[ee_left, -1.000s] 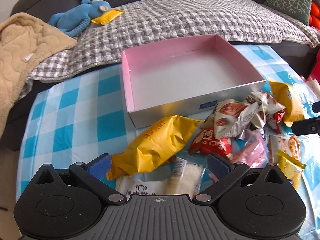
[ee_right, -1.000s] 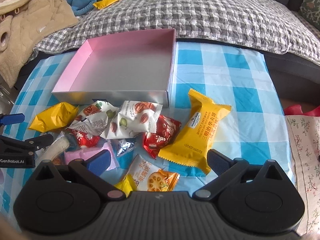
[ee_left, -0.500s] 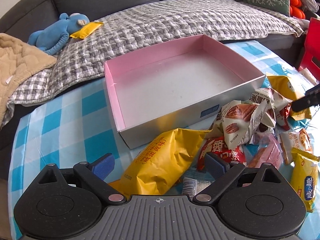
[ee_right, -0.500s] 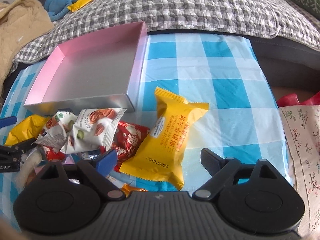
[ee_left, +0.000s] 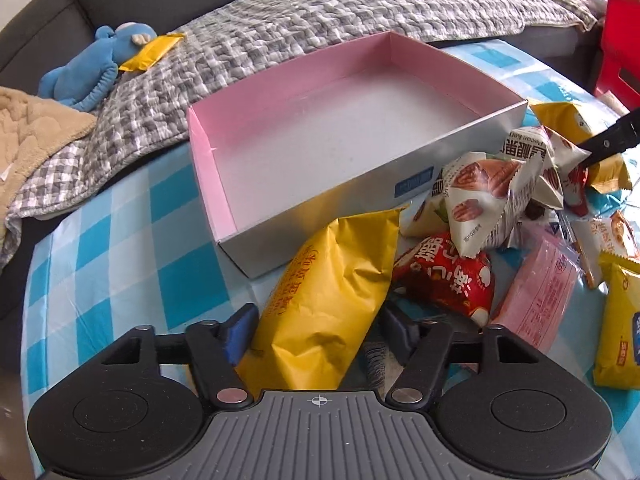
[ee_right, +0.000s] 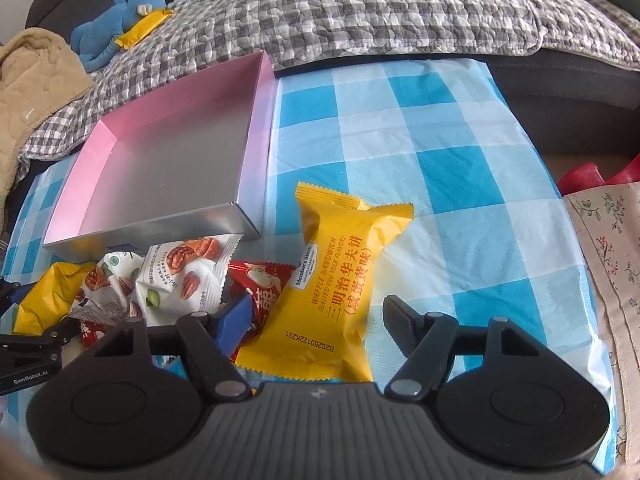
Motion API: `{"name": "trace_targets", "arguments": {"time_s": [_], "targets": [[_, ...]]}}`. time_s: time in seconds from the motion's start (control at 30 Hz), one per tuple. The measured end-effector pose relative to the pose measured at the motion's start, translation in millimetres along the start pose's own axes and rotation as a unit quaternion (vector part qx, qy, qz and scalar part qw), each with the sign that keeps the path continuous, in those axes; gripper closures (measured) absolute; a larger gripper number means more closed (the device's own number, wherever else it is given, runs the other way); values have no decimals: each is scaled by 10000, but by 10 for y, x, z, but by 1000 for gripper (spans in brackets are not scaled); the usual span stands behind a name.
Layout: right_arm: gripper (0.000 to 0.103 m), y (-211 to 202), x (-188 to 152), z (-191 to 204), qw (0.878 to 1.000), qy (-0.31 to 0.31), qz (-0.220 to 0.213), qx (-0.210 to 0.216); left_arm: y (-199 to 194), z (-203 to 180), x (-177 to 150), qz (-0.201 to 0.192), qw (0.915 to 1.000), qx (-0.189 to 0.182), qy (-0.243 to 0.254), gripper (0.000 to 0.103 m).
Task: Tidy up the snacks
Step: 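Grasp the yellow pastry packet with the right tool while the left tool grasps another yellow packet, then carry both yellow packets into the pink box and open both tools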
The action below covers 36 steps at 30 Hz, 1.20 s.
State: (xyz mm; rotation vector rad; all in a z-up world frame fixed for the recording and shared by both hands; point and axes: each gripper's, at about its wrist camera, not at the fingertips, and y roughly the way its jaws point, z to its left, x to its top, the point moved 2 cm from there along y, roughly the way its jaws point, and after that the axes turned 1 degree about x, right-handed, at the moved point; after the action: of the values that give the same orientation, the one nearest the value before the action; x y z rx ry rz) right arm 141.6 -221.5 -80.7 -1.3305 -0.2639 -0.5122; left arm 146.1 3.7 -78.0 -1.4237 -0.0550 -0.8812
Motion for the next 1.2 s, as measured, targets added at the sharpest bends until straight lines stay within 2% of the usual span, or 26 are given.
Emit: {"name": "trace_targets", "arguments": {"time_s": [0.07,0.17,0.3,0.73,1.0,1.2], "targets": [[45,-7,3,-6,9999,49,6,91,-13,32,8,65,9999,-15,-138,54],[56,-32,0,-23,9998,126,-2,179,-38,36,1,130,9996,33,-235,59],[64,-98,0,-19,9998,118,-92,93,-81,13,5,153,9994,94,-298,63],[68,-263,-4,-34,9993,104,-346,98,-326,79,-35,124,9974,-70,-702,69],[68,-471,1,48,9975,61,-674,184,-560,126,-21,-139,9964,-60,-837,69],[68,-607,47,171,9954,24,-880,377,-680,173,114,-348,9941,34,-1028,69]]}}
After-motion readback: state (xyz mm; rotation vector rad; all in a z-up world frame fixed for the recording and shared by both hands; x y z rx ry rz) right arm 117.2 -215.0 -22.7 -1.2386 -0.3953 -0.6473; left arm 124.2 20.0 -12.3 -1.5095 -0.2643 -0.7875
